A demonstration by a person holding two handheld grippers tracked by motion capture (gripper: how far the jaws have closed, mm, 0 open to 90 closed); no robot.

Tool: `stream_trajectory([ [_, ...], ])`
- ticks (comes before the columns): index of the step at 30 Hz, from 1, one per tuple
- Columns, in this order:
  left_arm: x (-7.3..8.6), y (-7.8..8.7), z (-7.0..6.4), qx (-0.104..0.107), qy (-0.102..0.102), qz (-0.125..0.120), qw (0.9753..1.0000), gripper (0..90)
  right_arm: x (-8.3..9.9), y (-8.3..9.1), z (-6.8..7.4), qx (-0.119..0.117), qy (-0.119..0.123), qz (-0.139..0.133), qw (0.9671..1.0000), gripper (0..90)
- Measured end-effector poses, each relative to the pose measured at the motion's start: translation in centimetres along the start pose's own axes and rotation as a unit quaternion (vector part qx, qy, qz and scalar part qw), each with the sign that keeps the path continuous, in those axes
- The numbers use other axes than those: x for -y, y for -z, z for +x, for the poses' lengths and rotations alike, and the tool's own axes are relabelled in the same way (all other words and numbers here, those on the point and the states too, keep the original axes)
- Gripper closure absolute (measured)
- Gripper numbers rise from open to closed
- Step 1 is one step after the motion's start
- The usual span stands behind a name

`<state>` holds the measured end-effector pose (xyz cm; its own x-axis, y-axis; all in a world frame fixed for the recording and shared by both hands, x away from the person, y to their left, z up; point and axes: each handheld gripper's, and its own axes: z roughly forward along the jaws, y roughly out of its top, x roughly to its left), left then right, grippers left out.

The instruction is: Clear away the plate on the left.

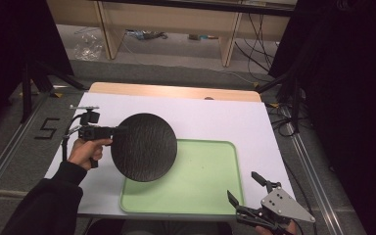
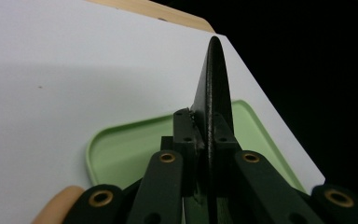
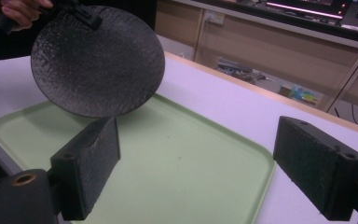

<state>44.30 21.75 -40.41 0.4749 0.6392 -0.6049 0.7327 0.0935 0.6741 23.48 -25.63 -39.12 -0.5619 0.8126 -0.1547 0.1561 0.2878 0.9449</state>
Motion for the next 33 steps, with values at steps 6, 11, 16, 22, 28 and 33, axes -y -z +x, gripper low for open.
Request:
stream_trajectory([
  [6,0.9,-2.8,-1.0,0.006,-0.012,0.038,0.9992,84.7,0.0,-0.1,0.1,0.0,0.002,0.0,1.0,15.4],
  [11,1.4,-3.9,-1.4,0.011,-0.009,0.05,0.9987,84.2,0.0,-0.1,0.1,0.0,0.002,0.002,1.0,15.4],
  [16,1.9,-4.9,-1.9,0.016,0.0,0.057,0.9983,84.3,0.0,-0.1,0.1,-0.001,0.002,0.001,1.0,15.4],
  [22,3.0,-6.3,-2.4,0.021,0.014,0.071,0.9972,85.2,0.0,-0.1,0.1,-0.002,0.002,0.0,1.0,15.4],
  [28,3.7,-7.5,-2.7,0.033,0.013,0.084,0.9958,84.9,0.0,-0.1,0.1,-0.002,0.002,0.002,1.0,15.4],
  [33,4.1,-8.2,-2.8,0.027,-0.007,0.103,0.9943,83.2,0.0,-0.1,0.1,-0.001,0.001,0.001,1.0,15.4],
])
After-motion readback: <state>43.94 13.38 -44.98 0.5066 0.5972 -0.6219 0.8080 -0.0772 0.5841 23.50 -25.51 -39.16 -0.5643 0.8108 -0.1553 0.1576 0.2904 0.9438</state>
